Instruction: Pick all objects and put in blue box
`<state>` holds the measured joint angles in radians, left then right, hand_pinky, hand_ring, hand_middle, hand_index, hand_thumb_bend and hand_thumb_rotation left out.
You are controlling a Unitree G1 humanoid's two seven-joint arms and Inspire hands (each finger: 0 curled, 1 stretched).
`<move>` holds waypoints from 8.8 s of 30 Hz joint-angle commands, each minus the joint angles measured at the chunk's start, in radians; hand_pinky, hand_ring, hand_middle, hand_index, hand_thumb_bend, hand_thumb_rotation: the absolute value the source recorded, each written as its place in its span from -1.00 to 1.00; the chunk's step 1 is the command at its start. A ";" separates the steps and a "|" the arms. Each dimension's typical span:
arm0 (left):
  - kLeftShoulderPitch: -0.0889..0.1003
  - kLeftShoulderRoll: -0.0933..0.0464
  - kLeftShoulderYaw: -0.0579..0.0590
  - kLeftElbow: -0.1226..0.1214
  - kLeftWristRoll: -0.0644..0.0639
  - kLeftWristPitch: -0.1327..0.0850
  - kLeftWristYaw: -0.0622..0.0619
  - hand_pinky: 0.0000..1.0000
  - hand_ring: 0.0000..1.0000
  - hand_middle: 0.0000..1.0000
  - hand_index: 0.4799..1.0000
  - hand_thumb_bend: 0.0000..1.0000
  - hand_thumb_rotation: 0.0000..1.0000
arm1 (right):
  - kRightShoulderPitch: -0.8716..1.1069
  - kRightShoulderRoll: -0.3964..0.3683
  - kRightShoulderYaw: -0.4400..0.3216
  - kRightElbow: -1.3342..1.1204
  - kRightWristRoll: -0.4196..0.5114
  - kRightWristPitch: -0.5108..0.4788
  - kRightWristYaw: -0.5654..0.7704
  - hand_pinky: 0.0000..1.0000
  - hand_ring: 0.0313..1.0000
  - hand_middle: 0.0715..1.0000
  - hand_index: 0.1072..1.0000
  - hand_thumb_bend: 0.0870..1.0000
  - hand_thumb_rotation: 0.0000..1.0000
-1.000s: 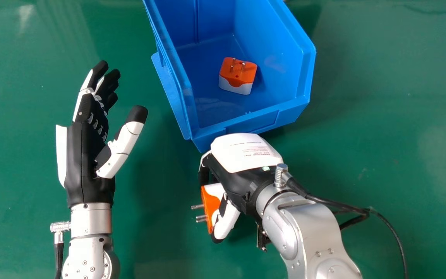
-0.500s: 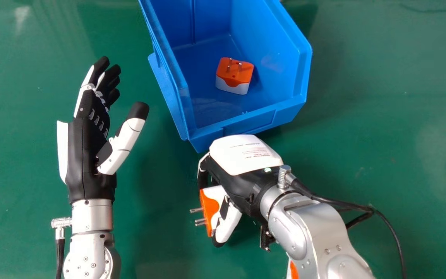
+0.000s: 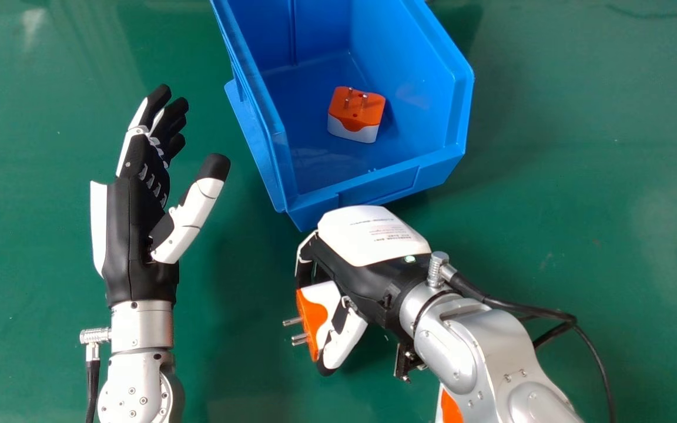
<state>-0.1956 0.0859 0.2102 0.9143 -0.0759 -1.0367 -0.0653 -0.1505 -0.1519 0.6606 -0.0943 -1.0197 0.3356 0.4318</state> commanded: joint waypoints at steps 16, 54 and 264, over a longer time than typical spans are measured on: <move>-0.007 -0.005 -0.009 -0.004 0.002 -0.019 0.002 0.78 0.77 0.74 0.54 0.58 0.03 | 0.120 -0.052 -0.089 -0.217 0.031 -0.039 -0.102 -0.61 -0.34 -0.16 -0.01 -0.08 -1.00; 0.001 -0.011 -0.011 -0.004 -0.008 -0.019 -0.006 0.81 0.79 0.74 0.55 0.56 0.01 | 0.079 0.102 -0.211 0.250 0.109 -0.693 -1.472 -0.40 -0.19 -0.06 -0.11 -0.10 -1.00; 0.039 -0.017 -0.029 -0.052 0.022 -0.008 0.029 0.77 0.78 0.73 0.56 0.58 0.03 | 0.559 -0.071 -0.318 -0.626 -0.273 0.117 0.346 0.57 0.84 0.85 0.83 0.82 -0.49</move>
<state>-0.1611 0.0682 0.1830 0.8843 -0.0565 -1.0301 -0.0383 0.4054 -0.2271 0.3555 -0.6891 -1.2904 0.4653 0.7813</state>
